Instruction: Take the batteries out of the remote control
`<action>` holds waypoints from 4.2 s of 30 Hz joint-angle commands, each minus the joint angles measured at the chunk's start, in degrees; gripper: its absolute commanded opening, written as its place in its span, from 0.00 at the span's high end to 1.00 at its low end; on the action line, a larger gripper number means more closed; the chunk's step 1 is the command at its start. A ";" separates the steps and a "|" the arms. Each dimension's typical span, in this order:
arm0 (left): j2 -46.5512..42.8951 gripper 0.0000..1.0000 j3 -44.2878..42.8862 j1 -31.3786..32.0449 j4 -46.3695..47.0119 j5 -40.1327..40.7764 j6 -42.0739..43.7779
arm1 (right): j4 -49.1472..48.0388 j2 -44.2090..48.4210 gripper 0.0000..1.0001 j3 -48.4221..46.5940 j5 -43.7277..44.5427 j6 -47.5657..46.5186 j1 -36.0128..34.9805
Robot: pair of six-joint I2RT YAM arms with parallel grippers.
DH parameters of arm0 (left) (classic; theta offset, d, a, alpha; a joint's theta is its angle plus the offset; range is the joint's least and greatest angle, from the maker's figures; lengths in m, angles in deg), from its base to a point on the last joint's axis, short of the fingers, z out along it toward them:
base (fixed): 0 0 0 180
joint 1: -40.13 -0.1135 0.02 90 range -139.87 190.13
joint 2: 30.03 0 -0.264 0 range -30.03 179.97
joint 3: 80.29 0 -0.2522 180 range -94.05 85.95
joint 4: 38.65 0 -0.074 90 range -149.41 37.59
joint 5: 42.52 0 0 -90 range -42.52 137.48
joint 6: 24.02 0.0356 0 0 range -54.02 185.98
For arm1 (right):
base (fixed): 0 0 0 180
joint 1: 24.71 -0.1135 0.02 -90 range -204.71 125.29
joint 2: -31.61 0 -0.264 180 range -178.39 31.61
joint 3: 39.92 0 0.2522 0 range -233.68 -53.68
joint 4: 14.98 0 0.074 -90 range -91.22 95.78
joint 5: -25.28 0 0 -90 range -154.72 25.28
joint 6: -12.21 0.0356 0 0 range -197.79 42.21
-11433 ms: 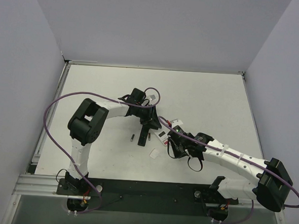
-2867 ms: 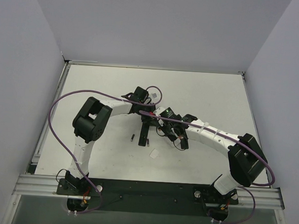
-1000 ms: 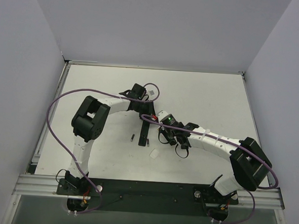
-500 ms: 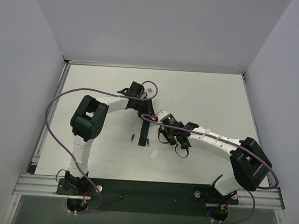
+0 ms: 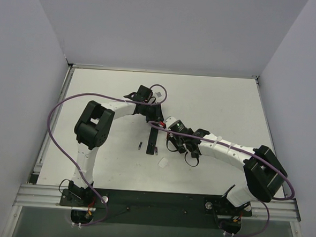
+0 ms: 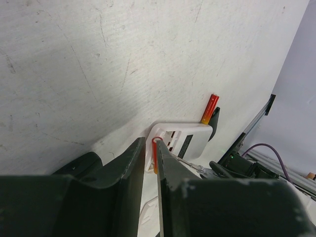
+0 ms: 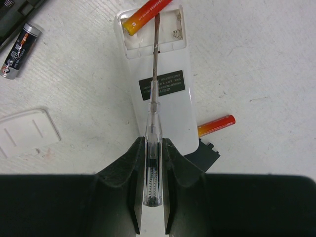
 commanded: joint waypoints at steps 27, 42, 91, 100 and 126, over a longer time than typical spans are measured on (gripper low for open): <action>-15.74 0.72 4.06 -4.86 -0.87 4.93 2.88 | 4.42 7.44 1.00 -3.57 2.66 15.15 -1.62; -42.90 0.09 17.15 -10.85 -10.72 13.90 15.36 | 12.15 12.99 1.00 -0.66 8.28 23.60 18.30; -51.43 0.09 28.67 -10.41 -2.37 11.62 16.86 | 18.48 23.05 0.38 0.83 -0.67 24.04 22.20; -63.55 0.08 31.93 -10.32 6.07 10.48 10.71 | 15.94 47.95 0.00 2.85 -0.41 31.85 17.98; -77.10 0.06 29.82 -10.50 2.56 11.17 10.26 | 15.67 54.12 0.00 0.65 -1.90 30.10 17.98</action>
